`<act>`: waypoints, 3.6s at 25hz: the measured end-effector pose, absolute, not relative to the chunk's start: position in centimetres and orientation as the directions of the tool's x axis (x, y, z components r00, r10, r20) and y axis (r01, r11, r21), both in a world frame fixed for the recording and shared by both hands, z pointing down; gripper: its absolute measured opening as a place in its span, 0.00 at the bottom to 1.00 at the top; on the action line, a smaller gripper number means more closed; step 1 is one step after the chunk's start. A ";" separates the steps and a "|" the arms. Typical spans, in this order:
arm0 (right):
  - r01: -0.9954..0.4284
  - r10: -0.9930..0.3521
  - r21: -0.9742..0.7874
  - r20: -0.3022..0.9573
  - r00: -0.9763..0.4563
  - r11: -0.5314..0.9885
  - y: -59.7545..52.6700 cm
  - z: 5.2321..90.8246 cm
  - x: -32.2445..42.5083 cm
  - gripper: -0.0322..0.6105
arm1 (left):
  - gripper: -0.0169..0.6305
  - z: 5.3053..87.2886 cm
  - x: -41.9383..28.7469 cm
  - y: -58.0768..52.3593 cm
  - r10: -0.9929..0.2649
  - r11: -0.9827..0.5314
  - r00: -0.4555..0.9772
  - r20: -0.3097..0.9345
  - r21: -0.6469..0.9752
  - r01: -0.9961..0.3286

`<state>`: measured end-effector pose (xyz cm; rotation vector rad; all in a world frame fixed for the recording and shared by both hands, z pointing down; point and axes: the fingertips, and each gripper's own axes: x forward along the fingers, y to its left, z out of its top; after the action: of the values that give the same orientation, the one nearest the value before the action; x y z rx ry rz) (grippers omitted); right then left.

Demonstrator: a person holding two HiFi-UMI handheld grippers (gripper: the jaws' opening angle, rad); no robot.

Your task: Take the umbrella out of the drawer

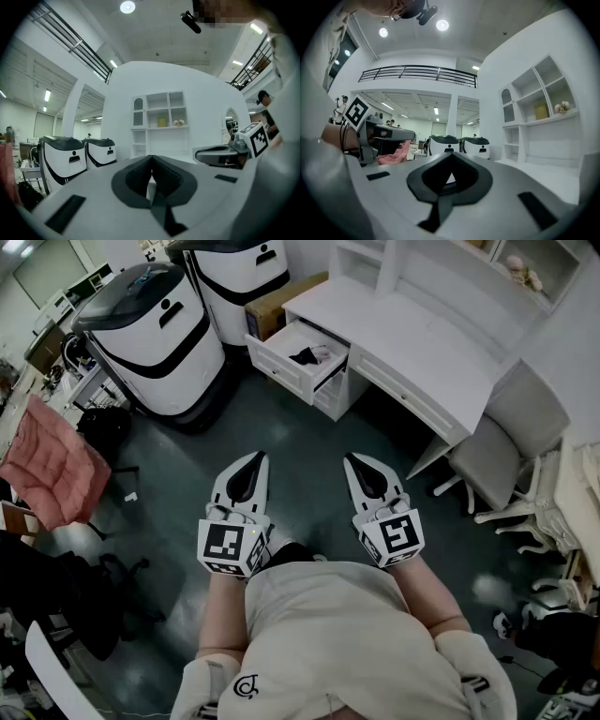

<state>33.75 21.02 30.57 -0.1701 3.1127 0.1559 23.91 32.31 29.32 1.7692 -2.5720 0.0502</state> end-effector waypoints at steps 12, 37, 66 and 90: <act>-0.122 -0.121 0.045 -0.020 -0.992 0.992 21.3 31.3 34.6 0.06 | 0.05 30.2 24.7 32.9 -0.928 0.370 -0.370 0.044 -0.003 -0.929; -0.196 -0.195 -0.037 0.035 -0.980 0.980 13.2 34.3 14.6 0.06 | 0.05 33.0 3.9 25.0 -0.942 0.322 -0.317 0.113 0.028 -0.946; -0.549 -0.531 -0.070 0.173 -0.829 0.833 -6.2 39.2 -4.5 0.06 | 0.05 41.6 -17.7 0.1 -0.938 -0.094 0.125 0.323 0.110 -0.990; -0.569 -0.536 -0.131 0.220 -0.815 0.812 -23.9 45.8 -9.0 0.06 | 0.32 64.1 -18.6 -19.0 -0.521 -0.374 0.381 0.764 0.197 -0.906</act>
<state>-8.96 -23.88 45.80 -0.9691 3.1541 -0.3189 -18.63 -18.98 64.06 2.0302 -1.2226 0.8114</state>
